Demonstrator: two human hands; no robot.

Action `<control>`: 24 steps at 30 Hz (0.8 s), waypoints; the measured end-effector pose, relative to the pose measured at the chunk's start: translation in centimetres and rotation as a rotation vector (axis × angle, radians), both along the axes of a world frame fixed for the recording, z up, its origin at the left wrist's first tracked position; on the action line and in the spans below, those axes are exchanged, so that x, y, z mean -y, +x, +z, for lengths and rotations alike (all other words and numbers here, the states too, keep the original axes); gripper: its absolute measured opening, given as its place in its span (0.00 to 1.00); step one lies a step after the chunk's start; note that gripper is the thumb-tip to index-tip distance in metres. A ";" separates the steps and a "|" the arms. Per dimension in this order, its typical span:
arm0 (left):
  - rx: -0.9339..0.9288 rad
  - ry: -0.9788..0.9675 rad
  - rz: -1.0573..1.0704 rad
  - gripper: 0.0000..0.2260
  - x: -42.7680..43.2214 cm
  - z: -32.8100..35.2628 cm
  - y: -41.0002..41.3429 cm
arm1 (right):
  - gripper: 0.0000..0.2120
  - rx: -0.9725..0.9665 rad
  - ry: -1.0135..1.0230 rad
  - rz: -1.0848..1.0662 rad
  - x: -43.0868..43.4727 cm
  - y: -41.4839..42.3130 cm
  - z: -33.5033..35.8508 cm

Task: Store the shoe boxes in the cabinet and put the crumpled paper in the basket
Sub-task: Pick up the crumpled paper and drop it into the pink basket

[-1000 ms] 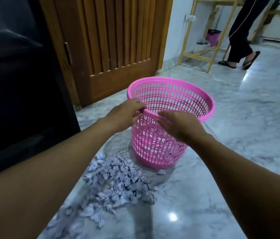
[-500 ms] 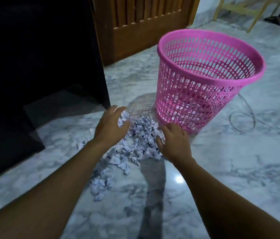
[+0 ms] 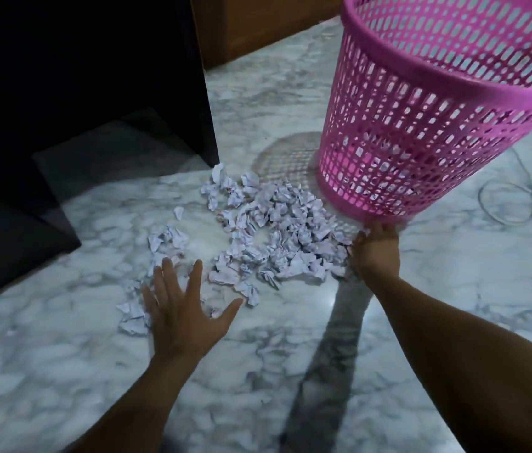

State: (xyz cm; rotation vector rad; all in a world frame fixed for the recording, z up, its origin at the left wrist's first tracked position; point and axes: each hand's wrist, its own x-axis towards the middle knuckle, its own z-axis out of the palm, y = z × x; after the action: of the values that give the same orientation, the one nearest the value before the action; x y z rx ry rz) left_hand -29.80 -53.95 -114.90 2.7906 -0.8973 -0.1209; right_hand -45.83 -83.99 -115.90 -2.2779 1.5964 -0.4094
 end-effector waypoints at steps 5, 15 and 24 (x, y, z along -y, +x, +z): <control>0.089 -0.059 -0.011 0.44 -1.9 -0.2 -0.2 | 0.19 0.043 0.065 0.011 0.1 -0.1 0.5; 0.043 -0.060 0.026 0.50 -3.5 -1.1 0.6 | 0.24 0.342 0.128 0.074 -6.0 -0.2 0.6; 0.060 -0.107 -0.090 0.43 -2.3 -1.7 0.4 | 0.44 -0.077 -0.079 0.574 -10.0 3.8 0.3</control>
State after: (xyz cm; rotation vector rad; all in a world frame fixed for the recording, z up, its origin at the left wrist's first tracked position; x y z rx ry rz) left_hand -29.38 -51.62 -116.64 2.6692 -1.0123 -0.0022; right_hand -42.07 -73.95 -115.58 -2.6943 0.8952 -0.2381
